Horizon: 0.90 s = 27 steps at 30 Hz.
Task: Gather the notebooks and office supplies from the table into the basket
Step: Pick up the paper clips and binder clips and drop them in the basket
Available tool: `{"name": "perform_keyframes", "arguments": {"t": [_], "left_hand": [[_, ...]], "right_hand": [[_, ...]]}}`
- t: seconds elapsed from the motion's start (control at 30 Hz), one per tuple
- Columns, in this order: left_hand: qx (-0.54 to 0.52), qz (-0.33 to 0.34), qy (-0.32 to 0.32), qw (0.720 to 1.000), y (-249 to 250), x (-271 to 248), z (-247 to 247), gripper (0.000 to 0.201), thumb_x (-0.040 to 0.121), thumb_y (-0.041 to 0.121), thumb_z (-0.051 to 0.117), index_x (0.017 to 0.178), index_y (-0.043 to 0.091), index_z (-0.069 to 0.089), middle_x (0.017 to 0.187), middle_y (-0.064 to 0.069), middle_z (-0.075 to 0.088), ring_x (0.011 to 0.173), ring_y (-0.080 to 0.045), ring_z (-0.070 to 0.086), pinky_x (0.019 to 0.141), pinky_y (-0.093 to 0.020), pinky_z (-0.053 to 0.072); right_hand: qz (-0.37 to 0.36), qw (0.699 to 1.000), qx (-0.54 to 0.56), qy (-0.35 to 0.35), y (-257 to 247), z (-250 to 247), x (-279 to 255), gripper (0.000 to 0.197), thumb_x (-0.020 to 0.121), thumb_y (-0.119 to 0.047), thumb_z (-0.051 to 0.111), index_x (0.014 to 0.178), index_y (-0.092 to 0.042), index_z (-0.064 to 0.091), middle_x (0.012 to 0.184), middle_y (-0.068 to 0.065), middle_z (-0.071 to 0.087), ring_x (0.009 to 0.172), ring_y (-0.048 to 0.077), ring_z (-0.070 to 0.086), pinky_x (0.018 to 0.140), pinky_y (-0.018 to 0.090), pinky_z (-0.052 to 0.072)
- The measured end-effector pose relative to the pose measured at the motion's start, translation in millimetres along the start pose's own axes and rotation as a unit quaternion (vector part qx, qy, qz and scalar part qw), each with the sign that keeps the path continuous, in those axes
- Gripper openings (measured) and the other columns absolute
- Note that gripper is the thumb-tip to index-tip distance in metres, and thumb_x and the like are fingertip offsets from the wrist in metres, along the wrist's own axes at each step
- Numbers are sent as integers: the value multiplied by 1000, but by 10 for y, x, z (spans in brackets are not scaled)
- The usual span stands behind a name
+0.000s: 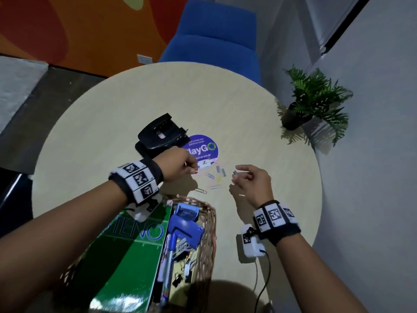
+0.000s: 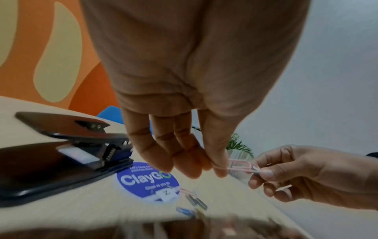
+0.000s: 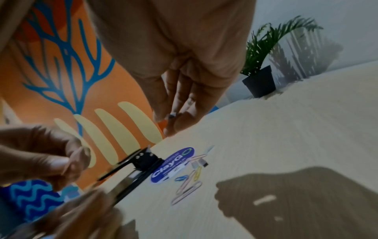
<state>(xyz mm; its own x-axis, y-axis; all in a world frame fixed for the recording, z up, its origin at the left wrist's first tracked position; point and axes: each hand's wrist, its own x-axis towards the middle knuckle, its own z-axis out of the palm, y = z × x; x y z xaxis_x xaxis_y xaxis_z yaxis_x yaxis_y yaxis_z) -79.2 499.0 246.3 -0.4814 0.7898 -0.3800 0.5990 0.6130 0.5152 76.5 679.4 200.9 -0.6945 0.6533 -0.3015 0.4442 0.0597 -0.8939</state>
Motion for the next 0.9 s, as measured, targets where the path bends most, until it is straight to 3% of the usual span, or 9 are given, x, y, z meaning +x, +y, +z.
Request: {"name": "perform_keyframes", "arguments": {"t": [0.07,0.2,0.3,0.37,0.47,0.57,0.67,0.77,0.9], "left_hand": [[-21,13,-16,1000,-61,-296,109,14,89,20,63,94,15,74,97,-2,75,86,-17,66,81,-27,51],[-3,35,-57,998,-120,-754,348,16,90,19,61,99,16,73,99,-2,73,90,-19,64,78,-24,44],[-1,63,-91,994,-114,-1004,469,18,93,17,56,103,16,72,102,0,72,87,-13,60,79,-22,43],[-14,77,-112,991,-125,-1114,510,22,94,15,54,108,15,71,106,0,72,90,-11,63,85,-24,48],[-18,69,-66,995,-223,-1191,470,25,96,14,52,115,16,68,110,0,72,98,-13,65,85,-21,46],[-34,43,3,998,-341,-1205,398,24,95,16,53,114,18,68,110,-1,72,99,-15,65,85,-23,46],[-29,21,24,999,-416,-1188,339,23,94,22,55,113,20,69,110,0,72,100,-16,64,85,-26,46],[-9,14,33,999,-425,-1089,281,21,93,25,56,109,23,69,106,1,72,98,-18,64,86,-32,50],[40,-5,64,997,-329,-749,196,22,92,28,55,109,24,68,106,1,71,97,-19,64,83,-33,51]], "right_hand": [[-16,999,-28,-27,40,-18,-210,16,81,-1,70,90,-14,72,76,13,69,70,23,66,76,36,58],[-41,991,-65,-107,46,66,-690,14,88,-2,62,97,-8,71,86,14,73,70,13,67,69,19,54],[-73,978,-131,-146,53,163,-984,15,88,-5,61,95,-10,73,90,7,75,81,14,70,74,22,56],[-73,972,-159,-159,37,228,-1139,14,86,-10,65,97,-11,74,92,3,75,85,12,70,74,14,54],[-92,964,-176,-180,-35,300,-1349,17,86,-14,68,101,-13,75,97,0,75,88,7,68,76,9,50],[-118,949,-209,-205,-87,357,-1528,17,87,-18,66,102,-17,75,99,-2,75,87,5,67,76,14,50],[-135,934,-229,-238,-116,397,-1662,18,90,-22,63,104,-20,74,101,-6,75,88,5,68,83,25,55],[-144,914,-261,-276,-166,395,-1720,22,90,-27,61,108,-21,72,106,-7,74,89,6,68,84,27,54],[-131,929,-255,-235,-194,279,-1476,25,88,-25,64,111,-20,70,104,-4,74,90,5,67,83,23,54]]}}
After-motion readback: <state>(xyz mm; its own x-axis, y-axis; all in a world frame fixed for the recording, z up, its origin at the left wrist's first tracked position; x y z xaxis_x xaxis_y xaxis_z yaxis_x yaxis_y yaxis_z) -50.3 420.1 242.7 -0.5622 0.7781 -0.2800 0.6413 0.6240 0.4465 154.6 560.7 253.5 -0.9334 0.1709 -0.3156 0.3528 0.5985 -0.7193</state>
